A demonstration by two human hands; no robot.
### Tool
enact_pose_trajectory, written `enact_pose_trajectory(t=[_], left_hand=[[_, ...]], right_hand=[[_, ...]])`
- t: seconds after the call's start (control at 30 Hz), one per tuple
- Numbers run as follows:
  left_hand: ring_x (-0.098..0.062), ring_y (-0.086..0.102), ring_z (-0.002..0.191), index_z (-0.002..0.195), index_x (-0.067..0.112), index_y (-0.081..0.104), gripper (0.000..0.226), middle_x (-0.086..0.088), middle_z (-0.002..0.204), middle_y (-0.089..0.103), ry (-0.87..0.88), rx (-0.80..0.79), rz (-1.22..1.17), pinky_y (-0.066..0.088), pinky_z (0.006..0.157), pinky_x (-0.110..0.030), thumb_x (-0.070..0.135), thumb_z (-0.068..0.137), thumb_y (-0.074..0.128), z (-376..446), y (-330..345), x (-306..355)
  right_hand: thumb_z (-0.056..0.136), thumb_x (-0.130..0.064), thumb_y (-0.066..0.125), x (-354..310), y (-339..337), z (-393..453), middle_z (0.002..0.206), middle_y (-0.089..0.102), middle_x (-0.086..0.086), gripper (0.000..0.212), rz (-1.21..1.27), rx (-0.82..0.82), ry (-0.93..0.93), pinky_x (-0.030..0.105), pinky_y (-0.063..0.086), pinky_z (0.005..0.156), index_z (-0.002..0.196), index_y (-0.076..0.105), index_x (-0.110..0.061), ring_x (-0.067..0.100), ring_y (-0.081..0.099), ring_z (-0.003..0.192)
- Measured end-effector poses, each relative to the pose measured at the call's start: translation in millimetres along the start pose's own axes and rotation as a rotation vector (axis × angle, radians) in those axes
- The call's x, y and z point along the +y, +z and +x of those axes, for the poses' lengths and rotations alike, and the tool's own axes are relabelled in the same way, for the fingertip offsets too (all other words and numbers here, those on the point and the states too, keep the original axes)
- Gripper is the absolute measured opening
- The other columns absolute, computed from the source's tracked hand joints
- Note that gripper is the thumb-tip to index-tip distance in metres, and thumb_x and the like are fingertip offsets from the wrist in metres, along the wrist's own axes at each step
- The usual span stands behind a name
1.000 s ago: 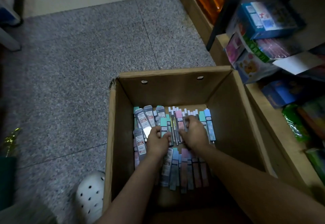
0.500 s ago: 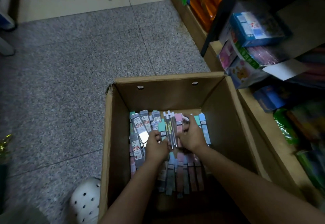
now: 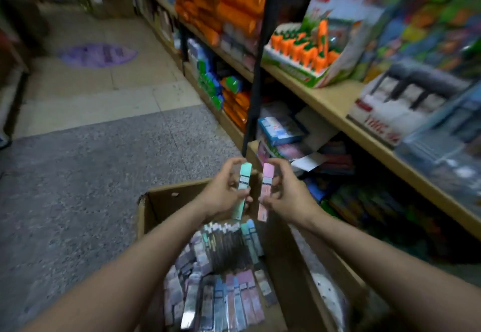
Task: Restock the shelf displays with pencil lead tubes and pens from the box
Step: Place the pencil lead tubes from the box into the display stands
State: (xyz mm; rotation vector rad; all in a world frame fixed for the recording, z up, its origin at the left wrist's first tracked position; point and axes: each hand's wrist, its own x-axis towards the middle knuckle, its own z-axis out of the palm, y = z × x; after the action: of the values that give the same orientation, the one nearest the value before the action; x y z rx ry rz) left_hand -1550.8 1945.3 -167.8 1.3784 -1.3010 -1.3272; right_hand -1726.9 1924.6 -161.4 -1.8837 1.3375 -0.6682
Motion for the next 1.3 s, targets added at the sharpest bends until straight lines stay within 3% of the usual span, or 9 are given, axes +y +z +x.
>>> enact_pose_trajectory(t=[0.2,0.33,0.43,0.6,0.77,0.87,1.0,1.2,1.3], left_hand=[[-0.015,0.069,0.068,0.126,0.022,0.037,0.056,-0.014,0.092,0.061,0.244,-0.081,-0.031,0.054,0.054,-0.022,-0.014,0.088,0.055,-1.8,26.9,89.2],[-0.025,0.073,0.084,0.119,0.036,0.042,0.054,-0.014,0.102,0.068,0.343,-0.143,-0.100,0.057,0.059,-0.032,-0.005,0.088,0.062,1.6,53.0,125.9],[-0.021,0.074,0.084,0.120,0.038,0.042,0.054,-0.007,0.096,0.072,0.396,-0.222,-0.095,0.059,0.062,-0.036,-0.001,0.089,0.064,3.0,73.1,141.3],[-0.024,0.073,0.087,0.121,0.040,0.043,0.055,-0.005,0.099,0.073,0.435,-0.266,-0.149,0.056,0.064,-0.025,-0.001,0.090,0.062,7.5,93.6,147.2],[-0.026,0.072,0.091,0.133,0.037,0.040,0.059,-0.007,0.102,0.073,0.432,-0.310,-0.216,0.059,0.075,-0.037,-0.001,0.092,0.059,10.8,107.2,145.8],[-0.021,0.072,0.085,0.133,0.038,0.038,0.058,-0.003,0.098,0.074,0.409,-0.317,-0.266,0.060,0.073,-0.035,-0.001,0.094,0.056,12.5,116.9,144.8],[-0.015,0.069,0.077,0.131,0.008,0.044,0.039,-0.004,0.096,0.072,0.342,-0.309,-0.322,0.058,0.066,-0.028,-0.002,0.095,0.053,14.5,132.2,139.4],[-0.019,0.069,0.083,0.126,0.009,0.050,0.033,-0.006,0.098,0.072,0.281,-0.341,-0.329,0.057,0.070,-0.032,-0.001,0.095,0.054,20.2,141.1,131.6],[-0.018,0.069,0.082,0.124,0.011,0.052,0.032,-0.005,0.097,0.073,0.265,-0.331,-0.340,0.058,0.069,-0.031,-0.001,0.094,0.055,23.7,139.1,126.8]], right_hand=[[0.073,-0.011,0.079,-51.8,-94.8,-23.8,0.074,0.064,-0.007,0.068,-0.024,0.254,-0.119,0.015,0.049,0.055,0.119,0.038,-0.038,-0.001,0.064,0.057],[0.080,-0.013,0.076,-63.5,-138.8,-41.2,0.080,0.068,0.006,0.059,0.013,0.348,-0.106,0.041,0.058,0.068,0.115,0.036,-0.040,0.015,0.069,0.064],[0.084,-0.019,0.072,-63.0,-161.7,-56.4,0.078,0.070,0.005,0.052,-0.047,0.427,-0.114,0.048,0.057,0.071,0.115,0.037,-0.042,0.020,0.069,0.072],[0.084,-0.023,0.074,-58.4,-182.5,-77.0,0.083,0.068,-0.003,0.050,-0.095,0.522,-0.115,0.029,0.058,0.069,0.107,0.037,-0.049,0.005,0.068,0.069],[0.086,-0.018,0.073,-56.3,-206.2,-95.6,0.089,0.068,0.001,0.043,-0.088,0.557,-0.042,0.042,0.060,0.074,0.109,0.043,-0.038,0.012,0.072,0.076],[0.086,-0.017,0.072,-56.5,-243.7,-108.6,0.087,0.070,-0.001,0.038,-0.174,0.624,-0.020,0.023,0.060,0.063,0.103,0.044,-0.036,0.001,0.070,0.074],[0.081,-0.017,0.077,-57.0,-294.4,-117.0,0.086,0.061,-0.014,0.034,-0.484,0.781,-0.007,0.008,0.046,0.053,0.098,0.049,-0.026,-0.010,0.062,0.069],[0.080,-0.015,0.079,-40.3,-310.7,-103.8,0.089,0.070,-0.001,0.027,-0.783,0.746,0.016,0.040,0.058,0.073,0.096,0.058,-0.015,0.015,0.068,0.081],[0.081,-0.017,0.078,-28.3,-311.5,-94.4,0.093,0.070,0.002,0.027,-0.864,0.714,0.031,0.042,0.056,0.073,0.098,0.057,-0.016,0.021,0.066,0.086]])
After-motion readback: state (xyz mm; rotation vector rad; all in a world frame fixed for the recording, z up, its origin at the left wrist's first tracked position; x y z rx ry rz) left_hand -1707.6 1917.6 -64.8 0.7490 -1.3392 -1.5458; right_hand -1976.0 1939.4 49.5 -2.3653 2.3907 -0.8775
